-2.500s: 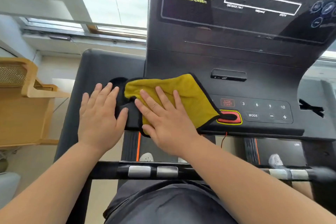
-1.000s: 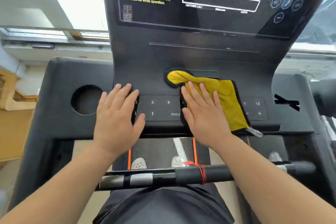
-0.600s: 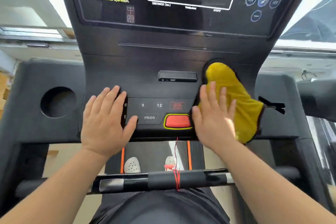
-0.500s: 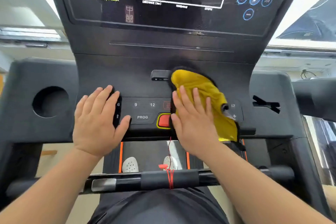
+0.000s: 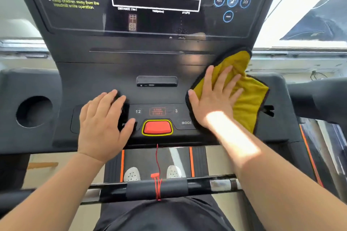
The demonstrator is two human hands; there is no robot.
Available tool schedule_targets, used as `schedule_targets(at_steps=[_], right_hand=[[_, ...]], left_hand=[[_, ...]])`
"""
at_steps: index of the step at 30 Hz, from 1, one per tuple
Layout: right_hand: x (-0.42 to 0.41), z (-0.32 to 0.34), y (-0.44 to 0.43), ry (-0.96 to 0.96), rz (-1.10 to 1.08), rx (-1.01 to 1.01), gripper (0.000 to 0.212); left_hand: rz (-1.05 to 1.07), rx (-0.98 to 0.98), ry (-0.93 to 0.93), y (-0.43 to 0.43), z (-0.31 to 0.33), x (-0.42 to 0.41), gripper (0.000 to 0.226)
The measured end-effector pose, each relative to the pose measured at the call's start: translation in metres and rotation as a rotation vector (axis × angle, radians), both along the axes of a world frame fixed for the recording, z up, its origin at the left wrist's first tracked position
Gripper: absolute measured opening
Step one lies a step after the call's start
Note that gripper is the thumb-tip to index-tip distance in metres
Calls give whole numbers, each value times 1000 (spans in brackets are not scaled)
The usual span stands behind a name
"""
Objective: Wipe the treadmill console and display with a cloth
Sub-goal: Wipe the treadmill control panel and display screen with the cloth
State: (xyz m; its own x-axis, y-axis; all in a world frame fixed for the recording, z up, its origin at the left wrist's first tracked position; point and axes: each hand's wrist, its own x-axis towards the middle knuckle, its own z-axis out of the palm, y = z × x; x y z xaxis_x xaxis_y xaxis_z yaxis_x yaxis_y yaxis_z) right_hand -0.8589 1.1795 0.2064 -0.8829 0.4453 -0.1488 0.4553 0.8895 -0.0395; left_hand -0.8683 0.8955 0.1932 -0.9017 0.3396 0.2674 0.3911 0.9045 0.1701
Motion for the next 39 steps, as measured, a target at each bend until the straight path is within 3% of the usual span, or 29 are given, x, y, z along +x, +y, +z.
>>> schedule_targets(at_steps=[4,9,13,16,20,22,27,35,37,39], right_hand=[[25,2,-33,-11,188,22,83],[49,17,14,103,379,161,90],[30,1,37,-18,645,211,102],[19,-1,38,-73,459,141,111],[46,-1,29,-97,-56,10,112],[60,-2,25,-120,-160,4,113],[44,-9,23,6,-64,70,98],[-26,4,6,304,-403,-208,102],[-10,5,6,409,-312,-150,100],[17,1,4,505,-74,-48,86]], left_hand=[[34,-12,-33,2,0,0,62],[33,10,-30,2,-1,1,60],[29,15,-33,2,-1,1,59],[30,10,-38,2,-2,0,59],[26,16,-31,2,-3,-1,61],[23,21,-26,1,-4,-1,61],[-7,27,-9,2,-3,0,59],[1,14,-42,2,-1,0,61],[0,14,-44,2,-1,0,61],[2,13,-42,2,-1,0,62]])
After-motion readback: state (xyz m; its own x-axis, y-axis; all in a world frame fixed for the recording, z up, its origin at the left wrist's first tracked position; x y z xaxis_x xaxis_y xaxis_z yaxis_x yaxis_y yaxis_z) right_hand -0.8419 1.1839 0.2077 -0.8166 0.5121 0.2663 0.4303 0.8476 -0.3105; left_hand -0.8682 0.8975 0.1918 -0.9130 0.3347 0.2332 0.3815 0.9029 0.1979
